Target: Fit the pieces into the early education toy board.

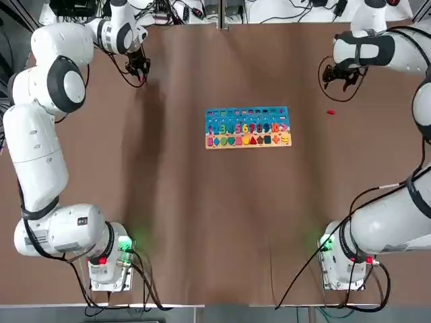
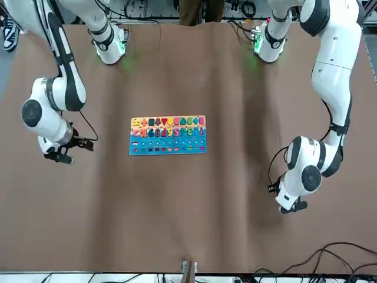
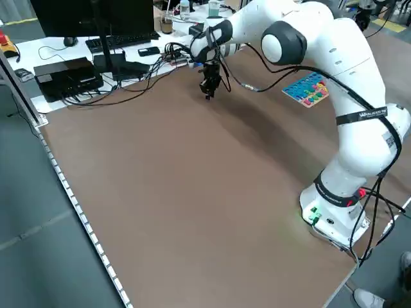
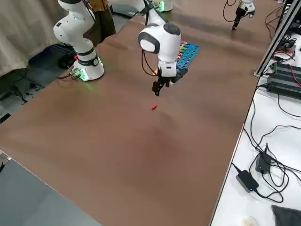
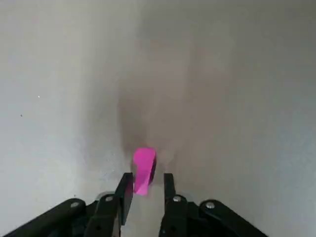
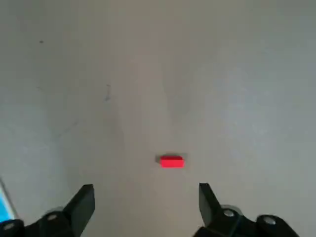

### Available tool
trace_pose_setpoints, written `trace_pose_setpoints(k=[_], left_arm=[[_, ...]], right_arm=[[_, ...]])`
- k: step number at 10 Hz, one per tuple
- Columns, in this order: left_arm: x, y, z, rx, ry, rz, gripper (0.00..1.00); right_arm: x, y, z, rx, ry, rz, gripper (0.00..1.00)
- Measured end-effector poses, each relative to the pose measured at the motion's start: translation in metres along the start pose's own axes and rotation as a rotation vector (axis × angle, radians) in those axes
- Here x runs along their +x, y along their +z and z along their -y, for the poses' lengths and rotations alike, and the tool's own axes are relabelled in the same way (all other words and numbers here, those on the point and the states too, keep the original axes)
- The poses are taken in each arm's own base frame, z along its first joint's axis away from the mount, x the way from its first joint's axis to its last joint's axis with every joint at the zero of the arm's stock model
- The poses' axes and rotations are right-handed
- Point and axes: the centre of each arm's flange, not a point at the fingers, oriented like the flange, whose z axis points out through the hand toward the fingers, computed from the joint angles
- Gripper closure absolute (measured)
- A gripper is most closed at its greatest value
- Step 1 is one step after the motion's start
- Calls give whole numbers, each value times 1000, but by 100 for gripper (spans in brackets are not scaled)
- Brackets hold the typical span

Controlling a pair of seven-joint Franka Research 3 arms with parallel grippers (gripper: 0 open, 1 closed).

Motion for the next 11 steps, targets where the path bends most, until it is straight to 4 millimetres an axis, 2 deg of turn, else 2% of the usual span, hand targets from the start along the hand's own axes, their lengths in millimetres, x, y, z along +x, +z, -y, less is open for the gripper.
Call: trace_pose_setpoints(k=[1, 2, 3, 5, 7, 8, 9, 11], left_arm=[[0, 0, 0, 0, 0, 0, 70], [0, 0, 0, 0, 0, -1, 74], [0, 0, 0, -1, 0, -1, 78], [1, 0, 0, -2, 0, -5, 87], [0, -5, -8, -13, 9, -13, 86], [-5, -13, -21, -27, 28, -18, 86], [-20, -27, -42, -40, 61, -18, 86], [-76, -49, -90, -34, 119, 3, 86]], right_arm=[[-1, 12, -2, 10, 11, 6, 12], [-3, 22, -1, 18, 19, 20, 24], [-5, 30, -2, 22, 27, 32, 25], [-5, 46, -11, 38, 59, 36, 33], [-3, 59, -17, 48, 80, 17, 33], [-3, 68, -20, 51, 87, 3, 33], [-4, 78, -20, 51, 90, 2, 33], [-6, 88, -21, 50, 94, 9, 33]])
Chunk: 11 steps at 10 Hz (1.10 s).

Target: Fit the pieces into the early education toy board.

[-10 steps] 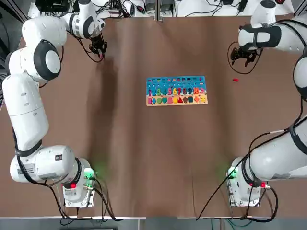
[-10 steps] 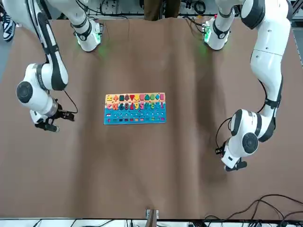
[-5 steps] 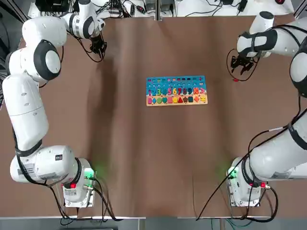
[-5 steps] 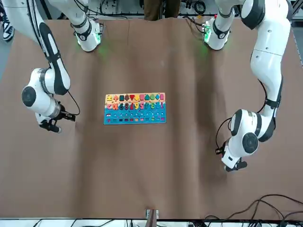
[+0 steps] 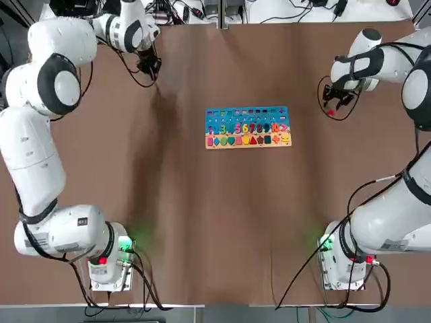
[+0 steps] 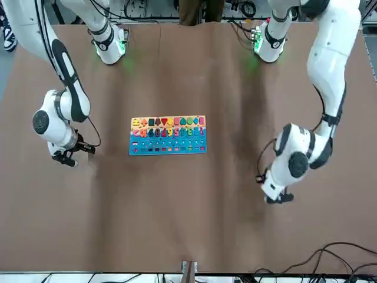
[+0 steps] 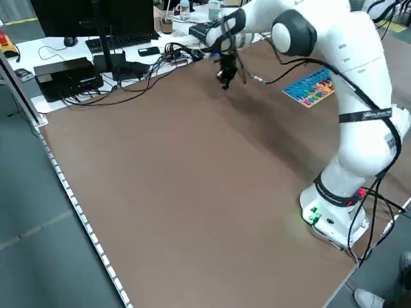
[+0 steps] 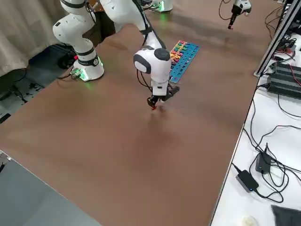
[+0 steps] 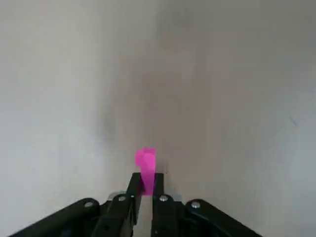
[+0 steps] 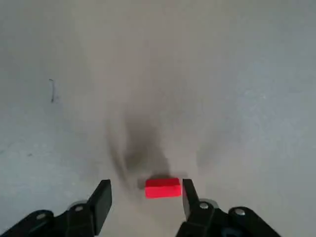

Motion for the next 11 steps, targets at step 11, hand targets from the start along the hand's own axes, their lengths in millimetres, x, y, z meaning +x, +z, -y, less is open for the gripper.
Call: trace_pose_setpoints(k=[11], left_arm=[[-236, 16, -248, 53, 91, -3, 87]], right_arm=[[-7, 14, -17, 1, -1, 19, 55]])
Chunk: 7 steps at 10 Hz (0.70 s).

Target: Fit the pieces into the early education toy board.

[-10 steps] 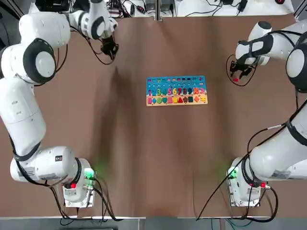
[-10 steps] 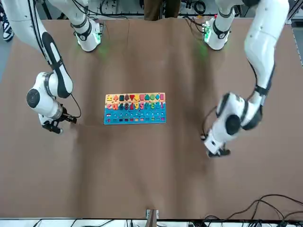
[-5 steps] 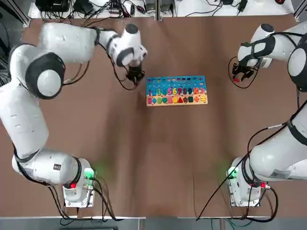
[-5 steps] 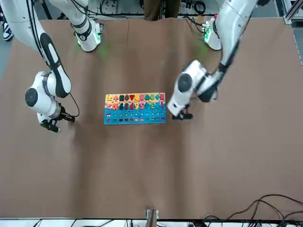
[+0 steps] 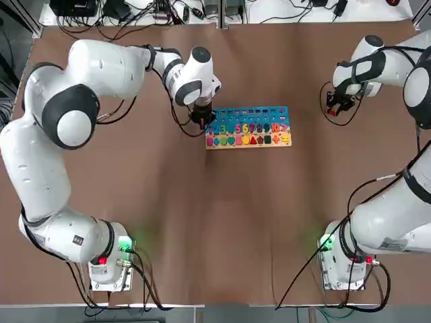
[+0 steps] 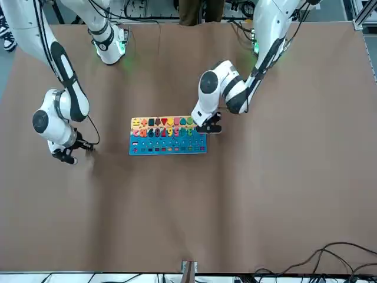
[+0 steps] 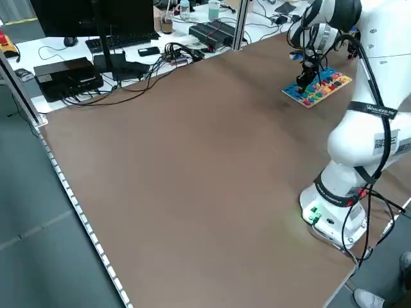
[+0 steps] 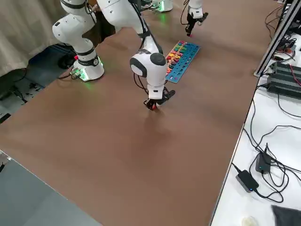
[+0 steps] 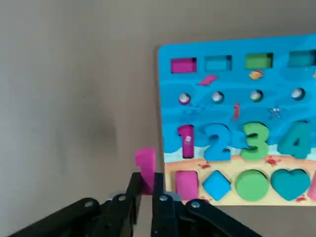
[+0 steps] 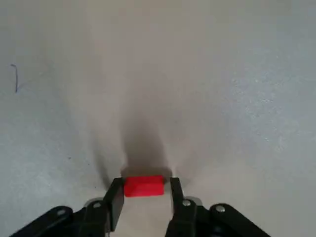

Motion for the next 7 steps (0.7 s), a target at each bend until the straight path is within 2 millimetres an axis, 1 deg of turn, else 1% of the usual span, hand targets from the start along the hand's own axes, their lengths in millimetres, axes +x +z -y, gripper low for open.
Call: trace_pose_setpoints(k=[1, 3, 5, 7], left_arm=[[-1, -1, -5, -5, 1, -3, 87], [4, 0, -10, -15, -2, -1, 87], [16, 6, -15, -32, -14, 8, 87], [24, 16, -19, -42, -24, 22, 87]], right_arm=[[0, 0, 0, 0, -2, 0, 55], [0, 0, 2, 1, -5, 1, 55], [-1, 0, 2, 1, -6, 1, 55], [-1, 0, 3, 1, -10, 1, 57]])
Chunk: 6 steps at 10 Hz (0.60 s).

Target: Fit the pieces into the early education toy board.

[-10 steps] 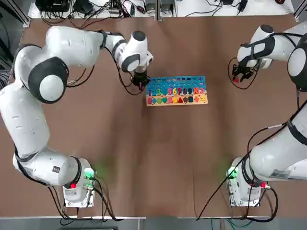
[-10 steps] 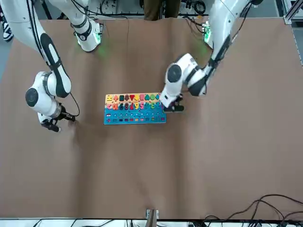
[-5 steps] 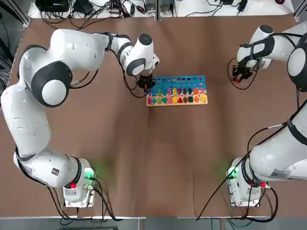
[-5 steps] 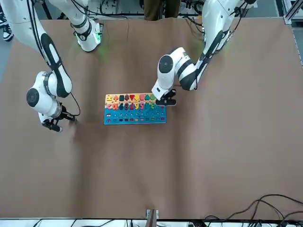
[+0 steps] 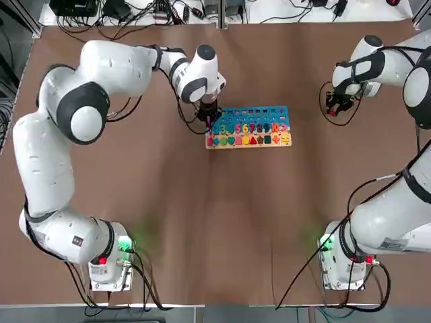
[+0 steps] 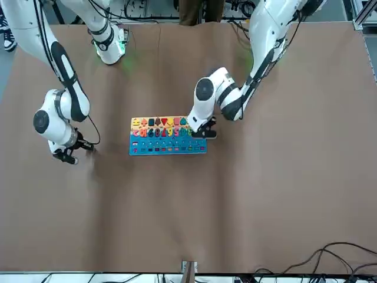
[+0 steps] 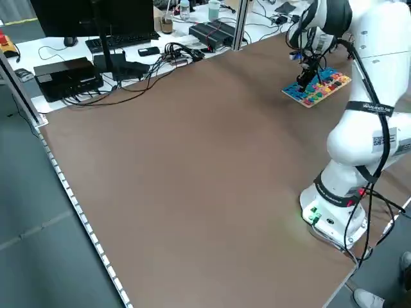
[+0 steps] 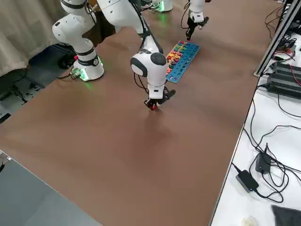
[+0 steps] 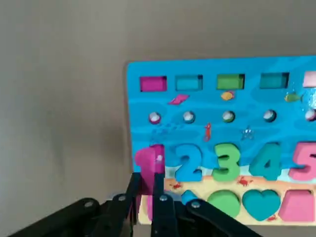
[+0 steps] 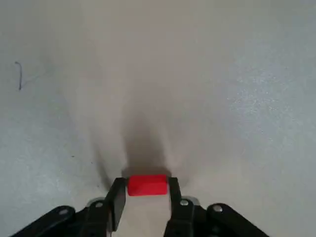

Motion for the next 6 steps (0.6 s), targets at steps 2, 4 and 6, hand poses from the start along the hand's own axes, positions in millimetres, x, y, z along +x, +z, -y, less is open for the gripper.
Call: trace_pose_setpoints(k=[2, 4, 6], left_arm=[[0, 9, -2, 2, -9, 13, 87], [-2, 16, -2, 6, -8, 24, 87], [-2, 21, -3, 8, -8, 33, 87]], right_arm=[[0, 0, 0, 0, -6, 0, 59], [0, 0, 0, 0, -10, 0, 60], [0, 0, 0, 0, -12, 0, 63]])
